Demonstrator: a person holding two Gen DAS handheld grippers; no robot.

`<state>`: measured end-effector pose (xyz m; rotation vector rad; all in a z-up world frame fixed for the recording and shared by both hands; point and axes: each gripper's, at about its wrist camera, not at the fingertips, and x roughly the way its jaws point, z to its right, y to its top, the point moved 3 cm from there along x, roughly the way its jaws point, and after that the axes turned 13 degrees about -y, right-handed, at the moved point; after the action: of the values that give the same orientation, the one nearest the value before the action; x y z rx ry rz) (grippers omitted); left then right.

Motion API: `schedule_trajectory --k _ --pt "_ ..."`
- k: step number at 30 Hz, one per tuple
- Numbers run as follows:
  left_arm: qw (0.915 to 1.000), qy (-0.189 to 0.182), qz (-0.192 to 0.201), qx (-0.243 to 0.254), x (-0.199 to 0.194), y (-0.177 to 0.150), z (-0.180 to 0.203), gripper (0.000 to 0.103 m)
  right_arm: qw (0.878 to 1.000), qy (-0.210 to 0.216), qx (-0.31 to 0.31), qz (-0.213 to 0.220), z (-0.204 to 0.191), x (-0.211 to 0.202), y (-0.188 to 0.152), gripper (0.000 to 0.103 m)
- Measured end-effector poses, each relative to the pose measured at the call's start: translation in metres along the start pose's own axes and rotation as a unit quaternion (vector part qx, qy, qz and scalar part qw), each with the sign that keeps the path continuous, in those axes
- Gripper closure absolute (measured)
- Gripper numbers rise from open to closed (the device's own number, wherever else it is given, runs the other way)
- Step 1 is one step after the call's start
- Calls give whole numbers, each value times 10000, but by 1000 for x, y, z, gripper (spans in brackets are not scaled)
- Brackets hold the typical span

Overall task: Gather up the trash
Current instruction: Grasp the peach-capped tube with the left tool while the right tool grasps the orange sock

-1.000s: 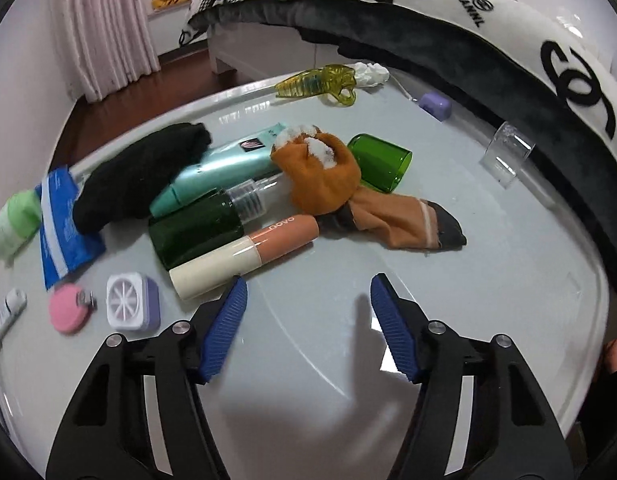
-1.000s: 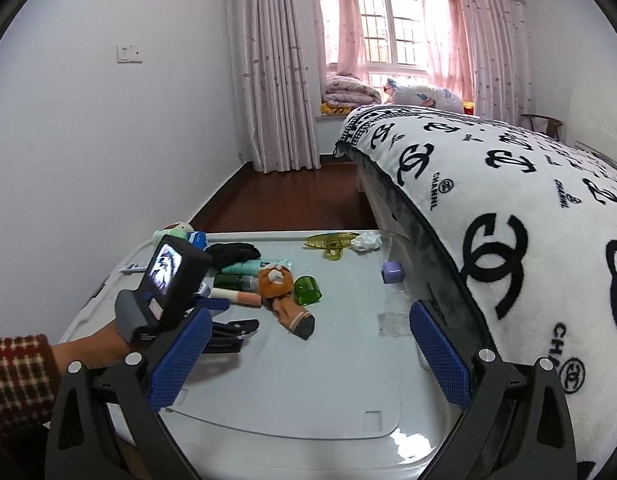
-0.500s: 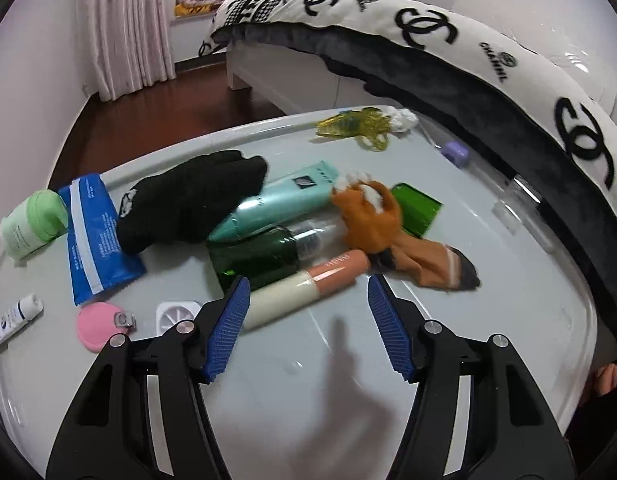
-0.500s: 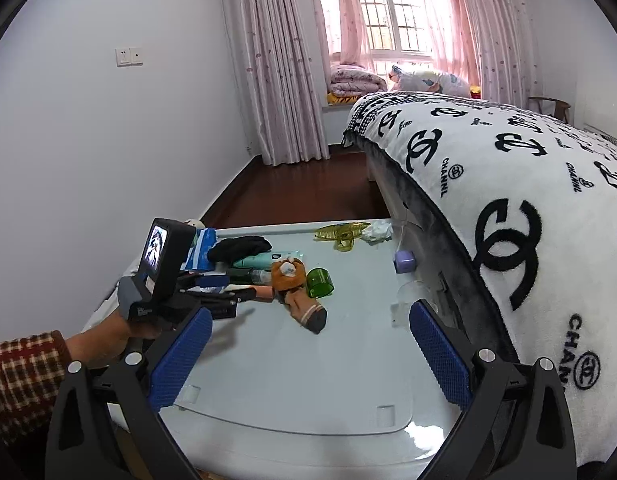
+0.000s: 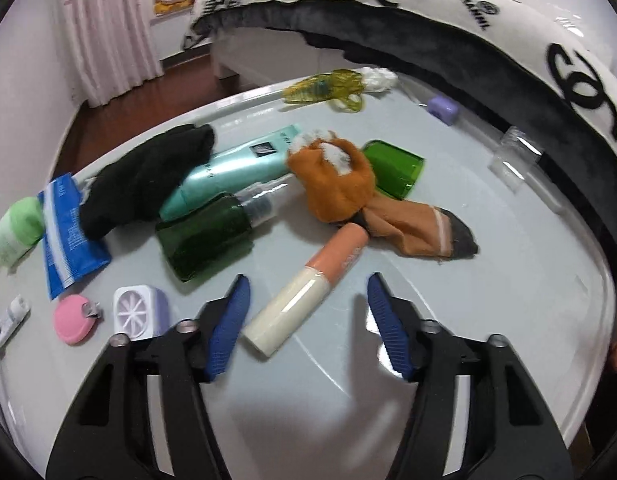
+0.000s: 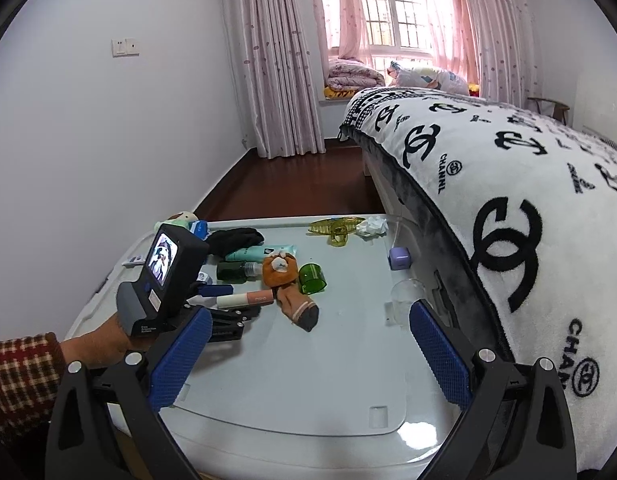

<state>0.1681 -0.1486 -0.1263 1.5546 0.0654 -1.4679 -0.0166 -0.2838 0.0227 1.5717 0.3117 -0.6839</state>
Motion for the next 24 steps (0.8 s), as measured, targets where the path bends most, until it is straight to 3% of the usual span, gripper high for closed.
schedule_trajectory --k 1,4,7,12,17,24 --pt "9999 85 20 -109 -1 0 0 85 10000 -43 -35 16 -1 0 0 5" --pt "9980 226 36 -586 -9 -6 2 85 9998 -158 -108 69 -4 3 0 5" --pt "9967 430 18 -692 -18 -22 18 85 9999 -133 -69 -74 -11 20 3 5" --pt "9938 448 200 -998 -50 -42 29 85 9980 -350 -482 -230 -29 63 3 5" --pt "9897 437 453 -1286 -80 -60 26 85 9940 -150 -931 -560 -57 120 -14 6" --pt "9901 300 421 -1304 -81 -71 27 85 9871 -211 -1316 -889 -89 177 -25 7"
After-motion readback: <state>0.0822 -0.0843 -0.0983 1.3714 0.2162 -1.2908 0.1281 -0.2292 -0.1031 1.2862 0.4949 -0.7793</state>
